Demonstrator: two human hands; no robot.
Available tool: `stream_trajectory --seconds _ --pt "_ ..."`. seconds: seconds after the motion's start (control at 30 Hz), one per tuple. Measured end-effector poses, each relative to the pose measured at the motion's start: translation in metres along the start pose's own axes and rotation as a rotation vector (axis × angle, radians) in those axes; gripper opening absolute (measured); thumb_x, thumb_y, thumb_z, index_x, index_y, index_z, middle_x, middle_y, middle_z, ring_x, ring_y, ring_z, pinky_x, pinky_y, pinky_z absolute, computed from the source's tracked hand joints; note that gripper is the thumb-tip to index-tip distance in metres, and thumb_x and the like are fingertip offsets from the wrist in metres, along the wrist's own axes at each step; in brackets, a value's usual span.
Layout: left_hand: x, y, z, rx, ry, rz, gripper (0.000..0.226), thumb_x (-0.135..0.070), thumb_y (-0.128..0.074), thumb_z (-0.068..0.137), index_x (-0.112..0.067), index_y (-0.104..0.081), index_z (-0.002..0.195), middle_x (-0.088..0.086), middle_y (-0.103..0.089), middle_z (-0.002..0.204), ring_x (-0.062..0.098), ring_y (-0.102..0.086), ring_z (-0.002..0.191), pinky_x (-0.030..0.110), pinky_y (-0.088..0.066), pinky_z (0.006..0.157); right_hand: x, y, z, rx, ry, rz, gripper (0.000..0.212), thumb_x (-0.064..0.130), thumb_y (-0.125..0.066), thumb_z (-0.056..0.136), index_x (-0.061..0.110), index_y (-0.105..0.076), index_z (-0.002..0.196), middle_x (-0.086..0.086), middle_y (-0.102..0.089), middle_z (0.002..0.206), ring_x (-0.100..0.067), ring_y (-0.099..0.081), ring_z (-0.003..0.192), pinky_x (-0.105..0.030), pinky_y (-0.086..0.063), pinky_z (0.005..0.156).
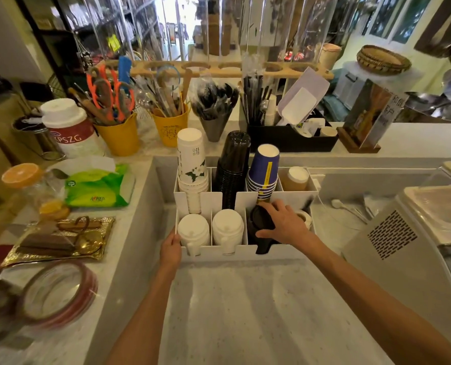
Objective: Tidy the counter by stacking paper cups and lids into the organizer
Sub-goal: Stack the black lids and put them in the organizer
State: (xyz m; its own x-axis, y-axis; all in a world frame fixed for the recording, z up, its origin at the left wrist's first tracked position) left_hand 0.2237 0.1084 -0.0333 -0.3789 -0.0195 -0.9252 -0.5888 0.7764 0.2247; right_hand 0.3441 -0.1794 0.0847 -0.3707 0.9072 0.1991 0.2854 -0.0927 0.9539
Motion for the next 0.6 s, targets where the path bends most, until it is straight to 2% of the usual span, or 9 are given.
stream_trajectory --seconds 0.07,0.17,0.3,0.53,0.6 --pt "0.001 0.0 -0.001 0.007 0.002 -0.009 0.039 -0.01 -0.038 0.103 -0.003 -0.048 0.14 0.016 -0.051 0.144 0.031 -0.047 0.131 0.046 -0.035 0.115 -0.005 -0.006 -0.012 -0.067 -0.054 0.021 0.088 0.064 -0.058 0.083 0.035 -0.013 0.154 -0.006 -0.019 0.159 -0.034 -0.027 0.141 -0.049 -0.034 0.112" --pt "0.001 -0.002 -0.002 0.02 0.0 -0.043 0.04 -0.01 -0.038 0.103 -0.006 -0.047 0.142 0.014 -0.05 0.145 0.03 -0.046 0.132 0.045 -0.035 0.114 -0.002 -0.032 -0.044 -0.264 -0.125 0.008 0.079 0.069 -0.04 0.088 0.042 -0.004 0.153 -0.006 -0.002 0.165 -0.036 -0.01 0.149 -0.049 -0.021 0.118" --pt "0.001 -0.002 -0.003 0.017 -0.002 -0.06 0.04 -0.01 -0.038 0.103 -0.006 -0.046 0.143 0.014 -0.049 0.146 0.029 -0.045 0.133 0.046 -0.034 0.116 0.008 -0.067 -0.057 -0.196 -0.145 0.047 0.072 0.072 -0.024 0.09 0.048 0.007 0.15 -0.004 0.012 0.165 -0.031 0.009 0.151 -0.05 -0.013 0.12" --pt "0.0 -0.001 -0.004 0.038 0.008 -0.053 0.04 -0.012 -0.039 0.103 -0.01 -0.048 0.142 0.012 -0.053 0.143 0.03 -0.048 0.131 0.046 -0.036 0.114 0.014 -0.07 -0.049 -0.188 -0.192 0.097 0.072 0.068 -0.03 0.092 0.044 0.0 0.153 -0.006 0.009 0.165 -0.032 0.007 0.151 -0.05 -0.015 0.119" --pt "0.0 -0.001 -0.005 0.045 0.003 -0.052 0.04 -0.012 -0.039 0.103 -0.01 -0.048 0.142 0.012 -0.053 0.144 0.029 -0.048 0.131 0.047 -0.036 0.114 0.01 -0.066 -0.047 -0.207 -0.168 0.141 0.07 0.067 -0.035 0.091 0.044 -0.01 0.152 -0.006 0.0 0.165 -0.032 0.001 0.151 -0.05 -0.015 0.119"
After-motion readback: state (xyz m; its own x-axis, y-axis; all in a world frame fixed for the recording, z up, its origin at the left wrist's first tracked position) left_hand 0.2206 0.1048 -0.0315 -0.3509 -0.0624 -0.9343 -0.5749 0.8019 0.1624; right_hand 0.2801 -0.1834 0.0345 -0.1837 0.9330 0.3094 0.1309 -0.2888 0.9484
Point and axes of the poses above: each hand's wrist, its own z-axis towards the middle knuckle, its own y-axis out of the back of the hand, x = y × z, the point moved 6 cm from there along z, towards the middle knuckle
